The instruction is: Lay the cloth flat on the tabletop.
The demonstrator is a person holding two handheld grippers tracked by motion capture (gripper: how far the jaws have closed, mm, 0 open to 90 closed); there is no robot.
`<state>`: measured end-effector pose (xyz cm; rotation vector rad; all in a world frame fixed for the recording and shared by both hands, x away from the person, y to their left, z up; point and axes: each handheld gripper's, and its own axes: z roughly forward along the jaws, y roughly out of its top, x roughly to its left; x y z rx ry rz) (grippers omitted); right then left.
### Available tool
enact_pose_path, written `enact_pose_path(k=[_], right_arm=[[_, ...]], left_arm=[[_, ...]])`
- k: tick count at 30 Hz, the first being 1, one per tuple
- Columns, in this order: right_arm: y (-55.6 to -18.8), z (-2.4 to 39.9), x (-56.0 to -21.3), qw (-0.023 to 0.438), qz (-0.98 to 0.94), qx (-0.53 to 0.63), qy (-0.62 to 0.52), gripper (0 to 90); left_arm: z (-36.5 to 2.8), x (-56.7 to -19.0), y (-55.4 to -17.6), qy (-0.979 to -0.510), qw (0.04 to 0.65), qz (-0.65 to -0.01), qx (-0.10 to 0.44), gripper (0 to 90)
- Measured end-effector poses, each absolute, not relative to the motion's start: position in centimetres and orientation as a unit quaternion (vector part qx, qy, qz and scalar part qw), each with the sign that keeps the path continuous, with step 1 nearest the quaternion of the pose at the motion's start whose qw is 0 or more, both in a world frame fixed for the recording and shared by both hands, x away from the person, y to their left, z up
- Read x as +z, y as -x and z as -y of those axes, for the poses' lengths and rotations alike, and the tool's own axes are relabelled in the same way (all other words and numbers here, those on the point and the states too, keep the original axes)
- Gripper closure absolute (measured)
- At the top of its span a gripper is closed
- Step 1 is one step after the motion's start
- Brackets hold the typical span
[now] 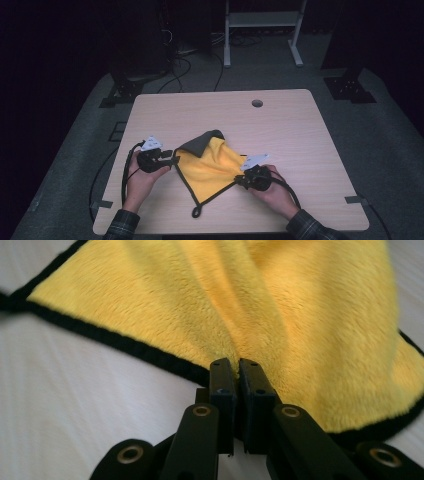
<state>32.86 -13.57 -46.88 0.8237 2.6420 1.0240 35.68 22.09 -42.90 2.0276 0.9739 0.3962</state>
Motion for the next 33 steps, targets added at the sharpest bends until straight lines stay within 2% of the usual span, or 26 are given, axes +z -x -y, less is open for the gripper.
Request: enact_pose_path(k=[9,15,16,22,24,25,28,31,32,33], right_arm=[[-35.9,20.1,-46.7,0.125,-0.868,0.328,-0.351,85.0],[-37.3,21.8,-46.7,0.137,-0.854,0.327,-0.38,83.2],[-37.1,22.0,-46.5,0.137,-0.849,0.334,-0.385,75.3],[-35.6,22.3,-45.1,0.137,-0.834,0.373,-0.383,66.5],[-34.3,22.1,-44.9,0.119,-0.834,0.39,-0.373,60.5],[-34.3,22.1,-44.9,0.119,-0.834,0.39,-0.373,60.5],[-32.2,21.1,-45.4,0.094,-0.844,0.396,-0.35,50.5],[-31.2,20.5,-45.8,0.083,-0.851,0.397,-0.334,47.8],[-30.8,20.1,-45.9,0.081,-0.855,0.396,-0.326,46.9],[-30.0,19.6,-46.1,0.071,-0.861,0.395,-0.312,46.0]], left_arm=[[-20.3,-42.5,-35.4,-0.814,0.424,-0.367,0.151,55.3],[-17.7,-42.2,-35.3,-0.824,0.431,-0.34,0.14,55.2],[-17.1,-42.1,-35.3,-0.826,0.433,-0.335,0.137,55.1],[-13.5,-41.8,-35.6,-0.838,0.438,-0.303,0.121,54.8],[-12.3,-42.0,-35.8,-0.845,0.432,-0.293,0.12,53.9],[-11.9,-42.1,-35.9,-0.849,0.425,-0.288,0.123,53.9],[-10.6,-42.9,-36.4,-0.862,0.4,-0.279,0.136,50.0],[-10.2,-43.3,-36.8,-0.867,0.391,-0.278,0.138,49.1],[-10.1,-43.6,-37.0,-0.869,0.386,-0.277,0.139,49.1],[-10.0,-43.8,-37.1,-0.872,0.378,-0.276,0.142,53.3]])
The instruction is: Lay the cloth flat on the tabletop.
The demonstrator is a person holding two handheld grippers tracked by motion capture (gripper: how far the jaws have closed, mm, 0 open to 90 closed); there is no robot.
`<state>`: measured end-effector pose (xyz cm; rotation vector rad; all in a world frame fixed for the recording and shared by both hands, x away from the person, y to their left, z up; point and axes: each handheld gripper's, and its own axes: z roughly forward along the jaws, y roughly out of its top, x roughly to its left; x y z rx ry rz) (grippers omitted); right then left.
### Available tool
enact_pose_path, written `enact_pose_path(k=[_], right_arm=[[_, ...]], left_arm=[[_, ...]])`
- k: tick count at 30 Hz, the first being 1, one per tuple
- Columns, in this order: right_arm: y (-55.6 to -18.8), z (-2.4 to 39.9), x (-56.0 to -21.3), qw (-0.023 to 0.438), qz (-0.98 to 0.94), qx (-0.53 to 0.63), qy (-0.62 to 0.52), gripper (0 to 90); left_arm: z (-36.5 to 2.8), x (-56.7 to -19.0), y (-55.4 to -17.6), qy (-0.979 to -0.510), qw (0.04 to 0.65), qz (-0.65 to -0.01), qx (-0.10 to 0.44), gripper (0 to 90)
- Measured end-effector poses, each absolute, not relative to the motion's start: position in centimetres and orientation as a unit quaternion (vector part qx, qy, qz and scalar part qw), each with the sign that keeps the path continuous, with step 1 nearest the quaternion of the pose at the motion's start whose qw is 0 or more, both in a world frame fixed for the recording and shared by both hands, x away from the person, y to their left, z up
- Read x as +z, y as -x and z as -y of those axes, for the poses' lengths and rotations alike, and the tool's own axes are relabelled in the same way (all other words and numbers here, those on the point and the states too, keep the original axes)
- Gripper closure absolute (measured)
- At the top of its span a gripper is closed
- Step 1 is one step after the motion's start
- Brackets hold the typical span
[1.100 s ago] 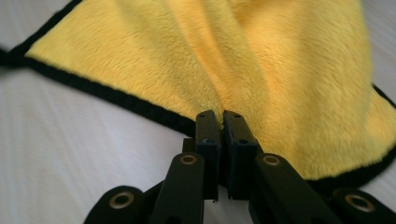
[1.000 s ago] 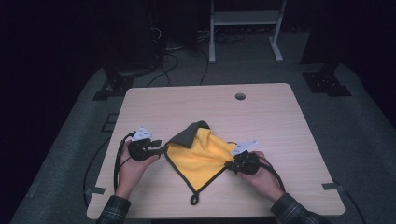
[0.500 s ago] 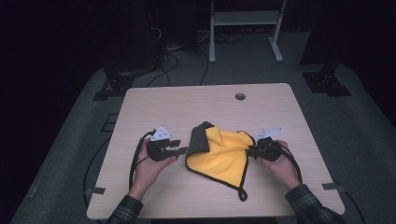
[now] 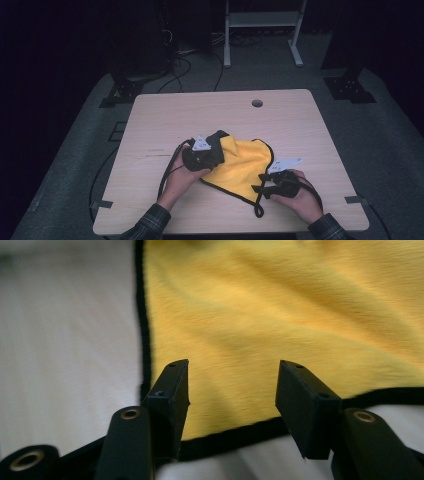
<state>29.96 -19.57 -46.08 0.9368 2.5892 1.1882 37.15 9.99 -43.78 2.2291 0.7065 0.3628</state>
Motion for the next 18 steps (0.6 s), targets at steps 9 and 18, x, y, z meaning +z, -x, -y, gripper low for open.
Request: enact_pose_path(k=[9,18], right_arm=[[-28.7,17.6,-47.1,0.082,-0.894,0.353,-0.263,53.7],[-29.0,17.9,-47.0,0.093,-0.896,0.345,-0.262,72.4]], left_arm=[[-11.3,-43.6,-38.2,-0.86,0.377,-0.314,0.137,87.5],[-17.1,-43.1,-38.2,-0.824,0.394,-0.383,0.139,87.7]])
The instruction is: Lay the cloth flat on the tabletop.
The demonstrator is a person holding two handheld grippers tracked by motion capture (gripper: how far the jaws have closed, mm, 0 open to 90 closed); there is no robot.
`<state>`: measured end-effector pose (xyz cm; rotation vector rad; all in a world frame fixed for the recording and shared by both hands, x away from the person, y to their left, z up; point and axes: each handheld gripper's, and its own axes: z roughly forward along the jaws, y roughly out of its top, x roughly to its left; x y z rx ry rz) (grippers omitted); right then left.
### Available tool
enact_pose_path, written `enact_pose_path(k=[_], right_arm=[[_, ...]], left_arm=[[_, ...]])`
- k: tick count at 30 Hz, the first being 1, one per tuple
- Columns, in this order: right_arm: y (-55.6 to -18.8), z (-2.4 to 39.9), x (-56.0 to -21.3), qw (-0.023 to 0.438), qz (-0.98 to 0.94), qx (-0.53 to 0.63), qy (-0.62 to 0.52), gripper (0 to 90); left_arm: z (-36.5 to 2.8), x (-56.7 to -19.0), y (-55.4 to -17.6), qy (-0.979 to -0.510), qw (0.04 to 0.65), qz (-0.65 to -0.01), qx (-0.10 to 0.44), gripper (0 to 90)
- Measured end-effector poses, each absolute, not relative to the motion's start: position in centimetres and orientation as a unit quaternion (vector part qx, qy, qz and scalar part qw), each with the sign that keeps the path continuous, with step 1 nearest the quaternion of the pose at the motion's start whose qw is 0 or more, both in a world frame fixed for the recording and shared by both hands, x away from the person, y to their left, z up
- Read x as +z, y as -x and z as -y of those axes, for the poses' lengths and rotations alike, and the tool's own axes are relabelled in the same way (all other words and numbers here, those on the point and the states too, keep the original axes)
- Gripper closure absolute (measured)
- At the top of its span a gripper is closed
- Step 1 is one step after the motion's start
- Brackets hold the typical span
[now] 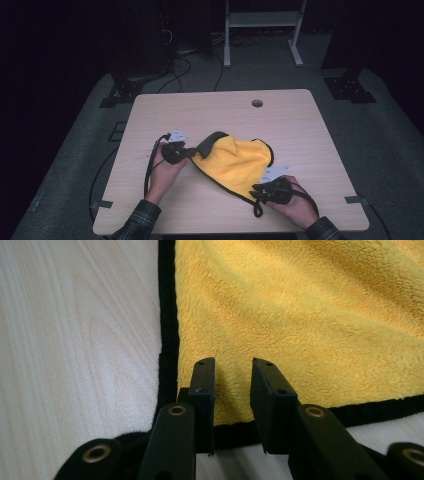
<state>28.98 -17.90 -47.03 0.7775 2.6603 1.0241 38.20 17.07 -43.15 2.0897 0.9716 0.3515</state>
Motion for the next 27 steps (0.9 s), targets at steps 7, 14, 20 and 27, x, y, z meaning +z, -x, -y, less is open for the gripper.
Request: enact_pose_path(k=[7,14,20,27], right_arm=[[-29.1,17.8,-47.0,0.094,-0.898,0.342,-0.261,74.3],[-29.2,17.8,-47.0,0.095,-0.898,0.341,-0.26,73.9],[-29.1,17.8,-47.0,0.097,-0.898,0.341,-0.259,73.3],[-28.7,17.8,-46.4,0.083,-0.891,0.362,-0.262,61.5]], left_arm=[[-19.3,-45.6,-37.7,-0.831,0.355,-0.414,0.107,80.3],[-17.8,-42.2,-36.8,-0.825,0.407,-0.365,0.141,70.4],[-14.3,-43.2,-37.1,-0.855,0.375,-0.331,0.135,62.5],[-13.3,-45.3,-38.1,-0.873,0.326,-0.338,0.131,76.7]])
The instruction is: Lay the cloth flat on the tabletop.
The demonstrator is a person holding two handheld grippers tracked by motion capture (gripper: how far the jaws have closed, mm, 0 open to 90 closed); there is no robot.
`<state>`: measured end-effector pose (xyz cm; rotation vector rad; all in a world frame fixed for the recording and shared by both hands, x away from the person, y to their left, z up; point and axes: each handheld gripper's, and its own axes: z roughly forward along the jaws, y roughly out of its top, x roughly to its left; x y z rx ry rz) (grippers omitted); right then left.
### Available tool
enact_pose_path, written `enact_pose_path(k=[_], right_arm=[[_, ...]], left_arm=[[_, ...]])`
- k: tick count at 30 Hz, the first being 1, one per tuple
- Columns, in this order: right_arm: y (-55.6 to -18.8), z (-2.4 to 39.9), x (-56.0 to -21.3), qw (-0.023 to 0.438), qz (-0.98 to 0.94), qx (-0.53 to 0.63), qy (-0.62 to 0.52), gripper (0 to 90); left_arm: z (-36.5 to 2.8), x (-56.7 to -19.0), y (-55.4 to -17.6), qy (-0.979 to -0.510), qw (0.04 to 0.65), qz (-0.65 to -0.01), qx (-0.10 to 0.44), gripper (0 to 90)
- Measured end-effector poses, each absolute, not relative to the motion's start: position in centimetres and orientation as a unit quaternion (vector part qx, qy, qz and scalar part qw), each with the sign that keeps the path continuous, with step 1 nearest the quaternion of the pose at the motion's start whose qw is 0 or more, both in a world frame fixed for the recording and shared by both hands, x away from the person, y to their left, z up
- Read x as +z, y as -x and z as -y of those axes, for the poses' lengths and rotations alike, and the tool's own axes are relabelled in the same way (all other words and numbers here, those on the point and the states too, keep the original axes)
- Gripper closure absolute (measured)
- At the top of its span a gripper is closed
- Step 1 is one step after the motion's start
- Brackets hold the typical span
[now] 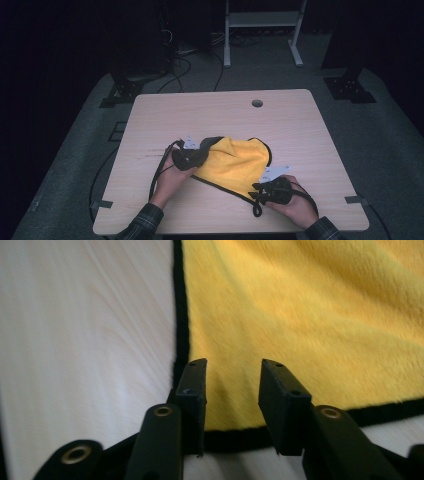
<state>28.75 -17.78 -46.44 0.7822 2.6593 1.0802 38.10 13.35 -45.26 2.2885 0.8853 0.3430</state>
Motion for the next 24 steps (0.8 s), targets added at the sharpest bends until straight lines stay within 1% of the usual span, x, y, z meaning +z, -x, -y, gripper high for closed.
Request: enact_pose_path(k=[1,2,5,8,9,10,12,13,14,15,16,17,22,24], right_arm=[[-28.4,17.7,-46.1,0.075,-0.887,0.376,-0.255,56.9],[-28.2,17.6,-46.1,0.07,-0.889,0.375,-0.252,55.4],[-27.9,17.3,-46.5,0.068,-0.894,0.367,-0.247,54.4],[-27.7,17.0,-46.9,0.085,-0.906,0.338,-0.239,64.1],[-27.7,17.0,-46.8,0.088,-0.907,0.335,-0.238,69.1],[-27.7,17.0,-46.8,0.088,-0.907,0.335,-0.238,69.1],[-27.8,17.1,-46.8,0.096,-0.907,0.331,-0.24,78.9],[-28.0,17.3,-46.8,0.096,-0.907,0.33,-0.243,81.7],[-28.2,17.5,-46.7,0.094,-0.905,0.328,-0.254,83.2],[-28.2,17.5,-46.7,0.094,-0.905,0.328,-0.254,83.2],[-28.4,17.6,-46.5,0.1,-0.904,0.327,-0.257,83.6],[-29.0,17.9,-46.0,0.114,-0.898,0.332,-0.266,84.1],[-30.6,18.6,-44.6,0.133,-0.881,0.354,-0.283,84.2],[-31.1,18.8,-44.4,0.134,-0.877,0.359,-0.289,84.2]], left_arm=[[-13.4,-45.3,-38.2,-0.873,0.322,-0.343,0.128,83.8],[-13.4,-45.3,-38.2,-0.873,0.322,-0.343,0.128,85.7],[-13.6,-45.1,-38.3,-0.87,0.327,-0.347,0.125,87.2],[-14.4,-44.4,-38.1,-0.858,0.346,-0.356,0.131,87.6],[-15.4,-43.6,-38.0,-0.846,0.365,-0.365,0.134,87.6],[-15.4,-43.6,-38.0,-0.846,0.365,-0.365,0.134,87.7],[-16.6,-42.9,-37.8,-0.835,0.375,-0.376,0.142,87.7],[-17.1,-42.8,-37.8,-0.832,0.379,-0.38,0.144,87.8],[-18.4,-42.5,-37.8,-0.823,0.386,-0.393,0.141,87.9],[-18.4,-42.5,-37.8,-0.823,0.386,-0.393,0.141,87.9],[-19.0,-42.6,-37.8,-0.817,0.389,-0.401,0.142,87.9],[-19.5,-42.6,-37.7,-0.813,0.39,-0.409,0.14,88.0],[-21.6,-43.8,-37.8,-0.807,0.378,-0.434,0.133,87.1],[-21.7,-44.1,-37.8,-0.808,0.382,-0.43,0.128,80.0]])
